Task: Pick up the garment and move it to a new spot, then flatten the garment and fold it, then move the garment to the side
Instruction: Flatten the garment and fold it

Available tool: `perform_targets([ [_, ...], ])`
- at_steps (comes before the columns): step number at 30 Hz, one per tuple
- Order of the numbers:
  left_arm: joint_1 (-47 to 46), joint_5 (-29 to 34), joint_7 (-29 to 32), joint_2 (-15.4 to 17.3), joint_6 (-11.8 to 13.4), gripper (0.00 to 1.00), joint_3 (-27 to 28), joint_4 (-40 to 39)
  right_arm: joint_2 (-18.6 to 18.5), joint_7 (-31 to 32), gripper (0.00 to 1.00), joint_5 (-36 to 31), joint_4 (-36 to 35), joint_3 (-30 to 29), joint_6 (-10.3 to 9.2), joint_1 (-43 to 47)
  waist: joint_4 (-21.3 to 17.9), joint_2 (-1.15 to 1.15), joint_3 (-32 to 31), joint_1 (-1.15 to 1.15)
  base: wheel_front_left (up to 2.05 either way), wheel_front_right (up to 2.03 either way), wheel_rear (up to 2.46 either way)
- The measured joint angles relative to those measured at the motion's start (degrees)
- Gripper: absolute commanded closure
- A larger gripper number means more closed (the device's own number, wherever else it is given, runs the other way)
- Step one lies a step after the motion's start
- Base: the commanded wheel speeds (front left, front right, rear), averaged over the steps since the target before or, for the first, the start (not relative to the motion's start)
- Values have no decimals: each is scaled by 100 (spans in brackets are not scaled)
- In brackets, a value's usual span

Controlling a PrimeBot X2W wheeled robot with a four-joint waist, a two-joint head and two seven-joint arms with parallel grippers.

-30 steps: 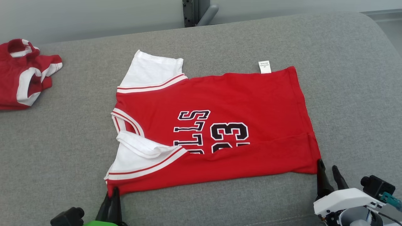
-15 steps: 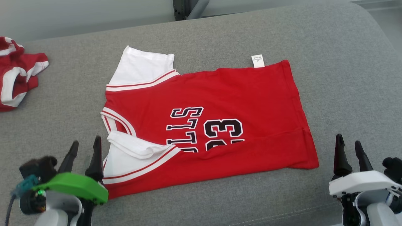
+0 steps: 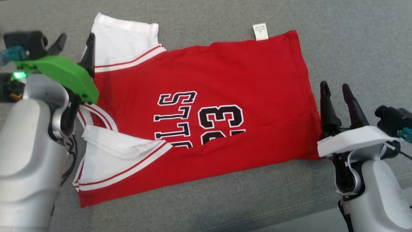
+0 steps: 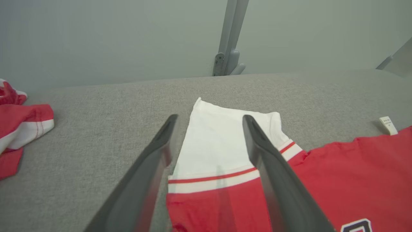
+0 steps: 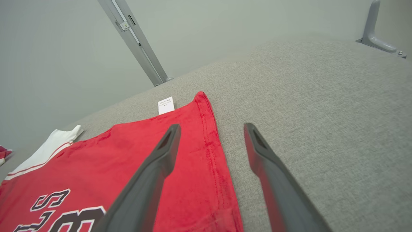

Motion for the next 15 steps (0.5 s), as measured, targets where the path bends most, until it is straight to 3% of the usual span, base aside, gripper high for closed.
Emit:
perform_targets([
  [11, -1680, 428, 157, -40, 56, 0, -282, 1692, -1, -42, 0, -1, -170, 399, 0, -535, -290, 0, 989, 1, 0, 0, 0],
  [15, -1980, 549, -40, -49, 207, 0, -287, 2231, 1, -79, 0, 4, -191, 494, 0, -602, -455, 0, 1179, 1, 0, 0, 0],
])
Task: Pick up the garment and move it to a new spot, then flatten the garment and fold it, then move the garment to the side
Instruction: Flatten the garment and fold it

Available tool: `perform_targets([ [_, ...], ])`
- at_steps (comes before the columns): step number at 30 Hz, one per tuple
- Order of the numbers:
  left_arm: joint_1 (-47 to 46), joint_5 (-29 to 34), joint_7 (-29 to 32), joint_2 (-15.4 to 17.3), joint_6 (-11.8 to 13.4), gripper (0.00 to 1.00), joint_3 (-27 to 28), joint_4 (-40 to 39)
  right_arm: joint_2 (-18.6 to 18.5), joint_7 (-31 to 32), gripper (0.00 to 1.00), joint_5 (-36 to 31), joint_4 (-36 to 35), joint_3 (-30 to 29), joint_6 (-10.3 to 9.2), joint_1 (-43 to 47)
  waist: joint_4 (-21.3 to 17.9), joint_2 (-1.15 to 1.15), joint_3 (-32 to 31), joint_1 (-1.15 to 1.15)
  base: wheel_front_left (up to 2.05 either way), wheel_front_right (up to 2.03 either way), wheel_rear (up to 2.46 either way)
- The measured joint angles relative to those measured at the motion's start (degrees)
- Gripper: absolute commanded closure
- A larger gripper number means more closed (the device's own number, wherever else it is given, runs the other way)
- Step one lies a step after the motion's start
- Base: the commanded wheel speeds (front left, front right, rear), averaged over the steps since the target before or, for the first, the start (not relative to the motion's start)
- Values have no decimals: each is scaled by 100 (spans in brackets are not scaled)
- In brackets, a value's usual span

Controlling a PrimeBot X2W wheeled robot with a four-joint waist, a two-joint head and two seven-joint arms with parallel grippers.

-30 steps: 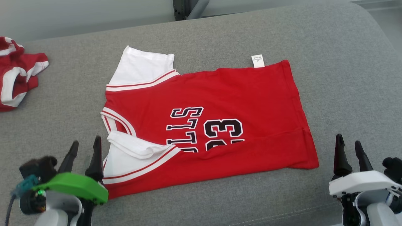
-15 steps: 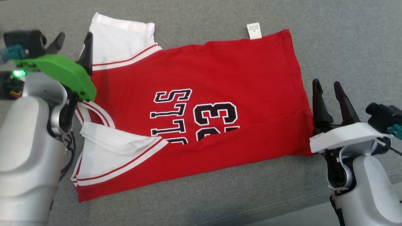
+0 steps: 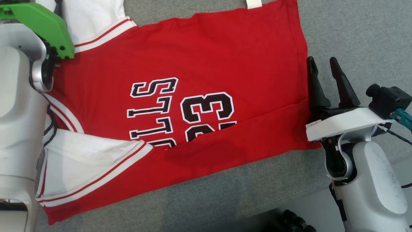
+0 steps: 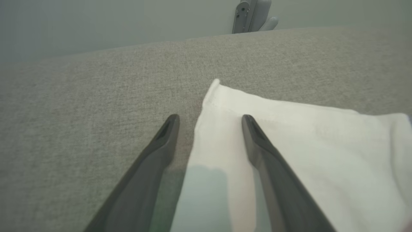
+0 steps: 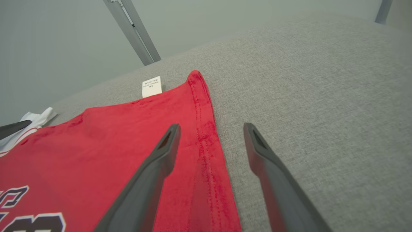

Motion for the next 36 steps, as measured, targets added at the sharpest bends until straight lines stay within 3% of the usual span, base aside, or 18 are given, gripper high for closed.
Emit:
perform_targets([
  [6, -391, 80, -227, 29, 35, 1, -25, 600, -4, -24, 0, 16, -53, 27, 0, -1, -192, 0, 119, 0, 0, 0, 0],
  [8, -465, 81, -223, 19, -52, 56, -60, 735, -12, -24, 0, 20, -65, 12, 0, 3, -197, 0, 122, 0, 0, 0, 0],
  [10, -528, 83, -200, 8, -133, 98, -121, 864, -13, -24, 0, 21, -86, -8, 0, 2, -183, 0, 105, 0, 0, 0, 0],
  [18, -592, 94, -364, -124, -393, 100, -275, 1139, -170, 91, 0, -44, -118, -12, 0, -148, -47, 0, -41, 0, 0, 0, 0],
  [24, -588, -71, -683, -203, -619, 100, -232, 1040, -598, 579, 0, -240, -4, 85, 0, -651, 159, 0, -196, 0, 0, 0, 0],
  [36, -176, -454, -935, -326, -821, 100, -192, 238, -1421, 1797, 0, -439, 1502, 316, 0, -2057, 751, 0, -348, 0, 0, 0, 0],
])
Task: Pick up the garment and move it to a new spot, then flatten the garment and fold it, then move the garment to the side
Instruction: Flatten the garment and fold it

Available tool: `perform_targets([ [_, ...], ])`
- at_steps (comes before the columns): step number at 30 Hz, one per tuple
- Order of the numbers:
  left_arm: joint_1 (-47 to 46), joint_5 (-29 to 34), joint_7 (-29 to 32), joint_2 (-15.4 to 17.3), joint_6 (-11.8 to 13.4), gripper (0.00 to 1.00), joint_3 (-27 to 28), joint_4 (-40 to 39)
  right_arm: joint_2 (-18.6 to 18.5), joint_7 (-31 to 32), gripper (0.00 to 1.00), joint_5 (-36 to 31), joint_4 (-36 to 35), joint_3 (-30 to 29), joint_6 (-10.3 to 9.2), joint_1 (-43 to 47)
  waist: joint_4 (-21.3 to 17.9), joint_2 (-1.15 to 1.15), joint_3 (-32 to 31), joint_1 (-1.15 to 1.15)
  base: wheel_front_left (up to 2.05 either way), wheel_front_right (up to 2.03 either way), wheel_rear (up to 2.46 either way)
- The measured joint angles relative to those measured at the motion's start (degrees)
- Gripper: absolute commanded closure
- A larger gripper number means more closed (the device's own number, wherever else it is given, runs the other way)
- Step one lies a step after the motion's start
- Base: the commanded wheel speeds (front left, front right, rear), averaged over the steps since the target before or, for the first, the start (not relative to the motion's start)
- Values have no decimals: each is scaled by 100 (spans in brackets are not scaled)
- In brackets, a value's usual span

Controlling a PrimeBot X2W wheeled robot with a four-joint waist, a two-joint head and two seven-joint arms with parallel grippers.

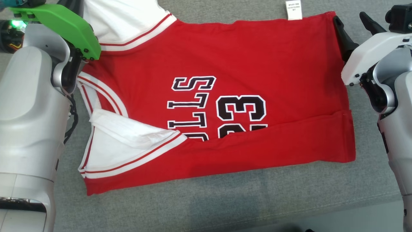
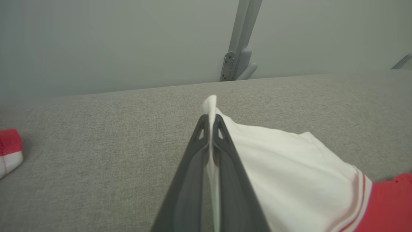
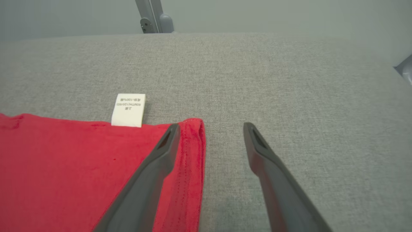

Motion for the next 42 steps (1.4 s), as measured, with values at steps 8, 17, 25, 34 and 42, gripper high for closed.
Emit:
perform_targets([
  [8, 310, -191, 36, -19, 57, 100, 36, -466, -263, 411, 0, 168, 1150, 524, 0, -749, 374, 0, 44, 0, 0, 0, 0],
  [17, 449, -286, 130, 1, 134, 100, 54, -733, -337, 439, 67, 412, 1816, 954, 1, -1220, 437, 0, 103, 0, 0, 0, 0],
  [25, 673, -394, 85, 84, 152, 100, 110, -914, -332, 32, 100, 637, 2121, 1279, 3, -1306, 399, 0, -27, 0, 0, 0, 0],
  [34, 1573, -654, -352, 182, 122, 100, 268, -1803, -475, -882, 100, 1217, 1748, 1424, 3, -909, 355, 0, -398, 0, 0, 0, 0],
  [42, 3378, -873, -510, 407, 371, 100, 400, -3479, -669, -1447, 100, 1710, 978, 1563, 3, 240, 343, 0, -759, -1, 0, 0, 0],
])
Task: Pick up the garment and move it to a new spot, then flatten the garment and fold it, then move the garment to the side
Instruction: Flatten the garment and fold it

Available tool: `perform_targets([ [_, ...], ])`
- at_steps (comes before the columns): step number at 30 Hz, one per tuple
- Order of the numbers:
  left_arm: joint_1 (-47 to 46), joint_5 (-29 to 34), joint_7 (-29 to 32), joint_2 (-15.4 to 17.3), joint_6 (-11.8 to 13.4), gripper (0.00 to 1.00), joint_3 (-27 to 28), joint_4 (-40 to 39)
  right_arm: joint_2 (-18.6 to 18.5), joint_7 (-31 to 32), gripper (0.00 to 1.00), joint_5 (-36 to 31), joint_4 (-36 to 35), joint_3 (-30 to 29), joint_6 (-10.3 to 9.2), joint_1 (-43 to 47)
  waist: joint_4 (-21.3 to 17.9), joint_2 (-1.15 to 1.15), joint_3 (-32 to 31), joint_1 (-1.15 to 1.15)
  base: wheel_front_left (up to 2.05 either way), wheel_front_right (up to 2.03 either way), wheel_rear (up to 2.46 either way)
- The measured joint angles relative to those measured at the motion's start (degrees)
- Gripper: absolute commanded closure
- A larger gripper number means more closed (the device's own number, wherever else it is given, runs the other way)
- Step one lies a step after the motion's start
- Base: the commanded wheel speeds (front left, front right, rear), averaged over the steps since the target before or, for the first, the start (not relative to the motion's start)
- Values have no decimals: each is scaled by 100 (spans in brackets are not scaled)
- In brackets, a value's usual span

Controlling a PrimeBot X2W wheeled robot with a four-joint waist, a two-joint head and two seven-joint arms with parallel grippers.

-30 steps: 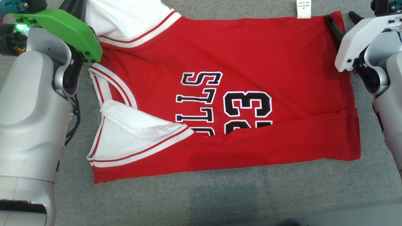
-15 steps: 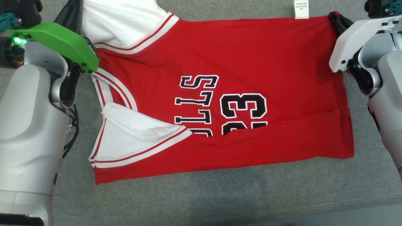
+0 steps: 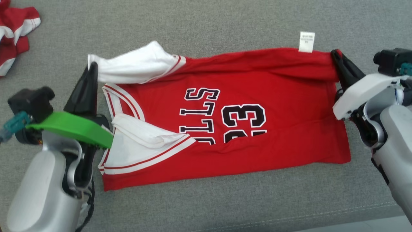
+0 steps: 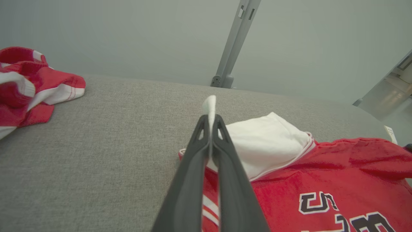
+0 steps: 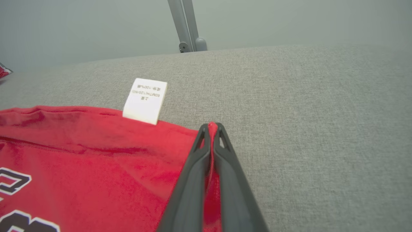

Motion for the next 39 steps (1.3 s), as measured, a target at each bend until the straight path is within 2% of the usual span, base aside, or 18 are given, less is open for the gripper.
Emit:
perform_targets([
  [7, 1436, -112, -21, 58, 453, 100, 86, -1191, -1, -285, 100, 108, -453, -136, 0, 923, 4, 0, -265, 0, 0, 0, 0],
  [13, 2106, -216, -78, -10, 646, 100, 97, -1616, 34, -313, 100, 119, -681, -433, 0, 1405, 3, 0, -434, 0, 0, 0, 0],
  [21, 2426, -281, -176, -151, 703, 100, -12, -1561, 175, -205, 100, 25, -779, -643, 0, 1665, -33, 0, -530, 0, 0, 0, 0],
  [30, 2687, -442, -426, -322, 638, 100, -21, -1146, 352, -194, 100, 15, -776, -778, 0, 2044, -62, 0, -719, 0, 0, 0, 0],
  [31, 2709, -443, -443, -334, 630, 98, -32, -1084, 367, -223, 100, 7, -768, -782, 0, 2080, -66, 0, -748, 0, 0, 0, 0],
  [32, 2736, -464, -482, -353, 603, 64, -31, -1026, 391, -226, 80, 7, -757, -795, 0, 2119, -70, 0, -779, 0, 0, 0, 0],
  [33, 2749, -487, -500, -378, 586, 23, -40, -969, 427, -249, 61, 14, -737, -820, 0, 2162, -74, 0, -812, 0, 0, 0, 0],
  [34, 2771, -493, -530, -399, 584, 0, -41, -922, 459, -283, 40, 21, -727, -846, 0, 2210, -78, 0, -844, 0, 0, 0, 0],
  [35, 2794, -504, -553, -415, 584, 0, -38, -884, 485, -332, 1, 21, -714, -875, 0, 2255, -83, 0, -877, 0, 0, 0, 0],
  [39, 2887, -535, -684, -470, 584, 0, 2, -835, 560, -480, 0, 22, -689, -1042, 0, 2453, -92, 0, -1009, 0, 0, 0, 0],
])
